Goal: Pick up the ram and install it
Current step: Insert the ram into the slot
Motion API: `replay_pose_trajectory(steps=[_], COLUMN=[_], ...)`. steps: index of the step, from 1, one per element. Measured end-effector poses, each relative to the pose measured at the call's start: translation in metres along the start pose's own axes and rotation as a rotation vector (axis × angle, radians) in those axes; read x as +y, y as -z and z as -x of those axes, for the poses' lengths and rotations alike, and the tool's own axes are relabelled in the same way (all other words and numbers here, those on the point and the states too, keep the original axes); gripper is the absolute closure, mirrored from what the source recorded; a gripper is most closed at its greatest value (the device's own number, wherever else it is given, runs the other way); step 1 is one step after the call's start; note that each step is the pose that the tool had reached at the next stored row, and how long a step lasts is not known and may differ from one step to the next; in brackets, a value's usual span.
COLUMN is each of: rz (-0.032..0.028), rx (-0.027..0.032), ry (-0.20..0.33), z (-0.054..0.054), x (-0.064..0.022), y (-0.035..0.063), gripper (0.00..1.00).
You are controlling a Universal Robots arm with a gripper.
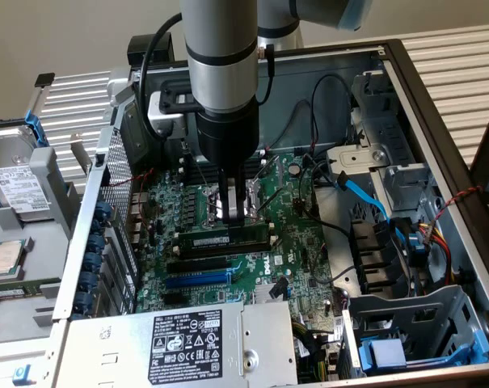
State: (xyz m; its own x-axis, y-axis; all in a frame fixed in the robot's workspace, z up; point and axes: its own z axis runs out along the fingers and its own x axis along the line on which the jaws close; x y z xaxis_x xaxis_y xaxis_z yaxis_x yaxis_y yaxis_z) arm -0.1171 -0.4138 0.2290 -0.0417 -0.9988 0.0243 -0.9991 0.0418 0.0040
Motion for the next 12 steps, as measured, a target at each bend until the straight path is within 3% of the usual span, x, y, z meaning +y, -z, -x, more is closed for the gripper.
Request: replay_pose_trajectory(steps=[9, 11, 12], rz=[0.0, -0.0001, -0.0001], rx=[0.0012, 0.001, 0.0011], ry=[0.0, 0.0, 0.0], z=[0.0, 0.0, 0.0], x=[0.0, 0.0, 0.0], y=[-0.0014, -0.0015, -0.0015], gripper=[0.88, 0.86, 0.79])
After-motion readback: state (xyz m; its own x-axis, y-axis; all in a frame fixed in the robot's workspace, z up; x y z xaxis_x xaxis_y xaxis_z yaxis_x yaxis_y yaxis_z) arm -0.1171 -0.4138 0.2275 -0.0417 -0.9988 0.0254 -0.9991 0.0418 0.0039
